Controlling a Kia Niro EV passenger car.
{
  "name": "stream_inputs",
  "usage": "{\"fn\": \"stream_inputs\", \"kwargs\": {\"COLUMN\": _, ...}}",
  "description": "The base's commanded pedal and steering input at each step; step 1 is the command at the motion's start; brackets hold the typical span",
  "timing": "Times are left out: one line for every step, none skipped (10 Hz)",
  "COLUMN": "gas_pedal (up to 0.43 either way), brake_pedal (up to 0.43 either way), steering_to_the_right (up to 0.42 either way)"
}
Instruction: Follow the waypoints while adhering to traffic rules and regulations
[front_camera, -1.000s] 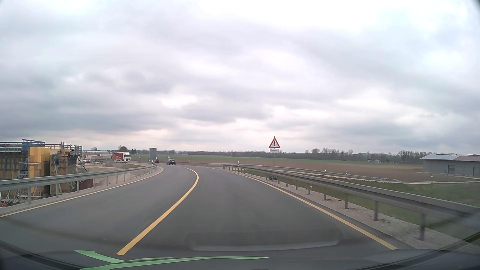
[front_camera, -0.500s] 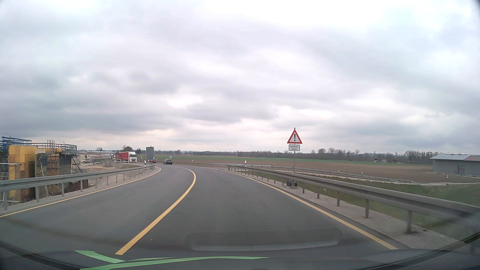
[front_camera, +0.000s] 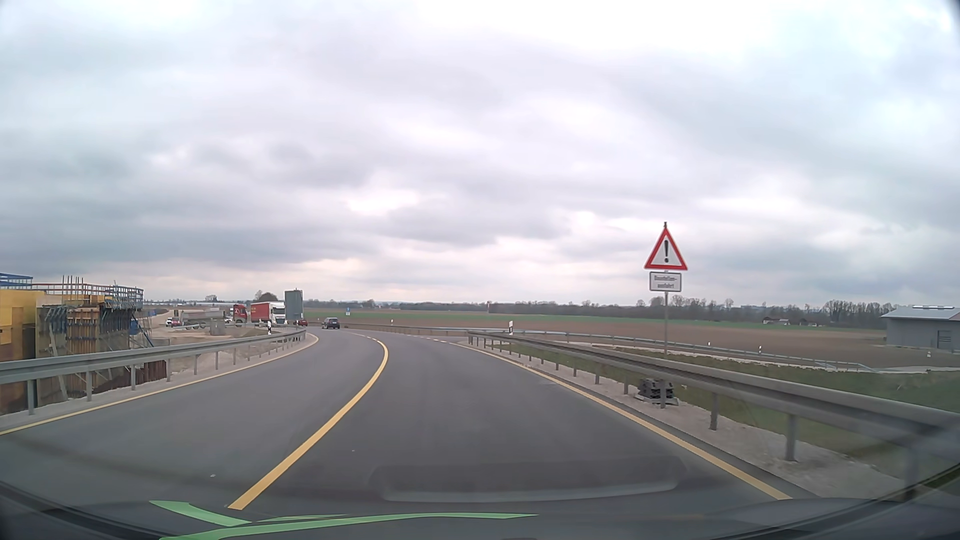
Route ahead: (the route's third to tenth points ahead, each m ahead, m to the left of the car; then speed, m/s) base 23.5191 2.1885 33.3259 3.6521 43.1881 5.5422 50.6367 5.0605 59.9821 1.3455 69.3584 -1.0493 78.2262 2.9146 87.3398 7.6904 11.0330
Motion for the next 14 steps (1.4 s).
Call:
{"fn": "stream_inputs", "kwargs": {"gas_pedal": 0.039, "brake_pedal": 0.0, "steering_to_the_right": -0.02}}
{"fn": "stream_inputs", "kwargs": {"gas_pedal": 0.039, "brake_pedal": 0.0, "steering_to_the_right": -0.02}}
{"fn": "stream_inputs", "kwargs": {"gas_pedal": 0.039, "brake_pedal": 0.0, "steering_to_the_right": -0.02}}
{"fn": "stream_inputs", "kwargs": {"gas_pedal": 0.039, "brake_pedal": 0.0, "steering_to_the_right": -0.02}}
{"fn": "stream_inputs", "kwargs": {"gas_pedal": 0.039, "brake_pedal": 0.0, "steering_to_the_right": -0.021}}
{"fn": "stream_inputs", "kwargs": {"gas_pedal": 0.039, "brake_pedal": 0.0, "steering_to_the_right": -0.021}}
{"fn": "stream_inputs", "kwargs": {"gas_pedal": 0.039, "brake_pedal": 0.0, "steering_to_the_right": -0.021}}
{"fn": "stream_inputs", "kwargs": {"gas_pedal": 0.039, "brake_pedal": 0.0, "steering_to_the_right": -0.023}}
{"fn": "stream_inputs", "kwargs": {"gas_pedal": 0.039, "brake_pedal": 0.0, "steering_to_the_right": -0.024}}
{"fn": "stream_inputs", "kwargs": {"gas_pedal": 0.039, "brake_pedal": 0.0, "steering_to_the_right": -0.024}}
{"fn": "stream_inputs", "kwargs": {"gas_pedal": 0.039, "brake_pedal": 0.0, "steering_to_the_right": -0.024}}
{"fn": "stream_inputs", "kwargs": {"gas_pedal": 0.039, "brake_pedal": 0.0, "steering_to_the_right": -0.024}}
{"fn": "stream_inputs", "kwargs": {"gas_pedal": 0.039, "brake_pedal": 0.0, "steering_to_the_right": -0.024}}
{"fn": "stream_inputs", "kwargs": {"gas_pedal": 0.039, "brake_pedal": 0.0, "steering_to_the_right": -0.024}}
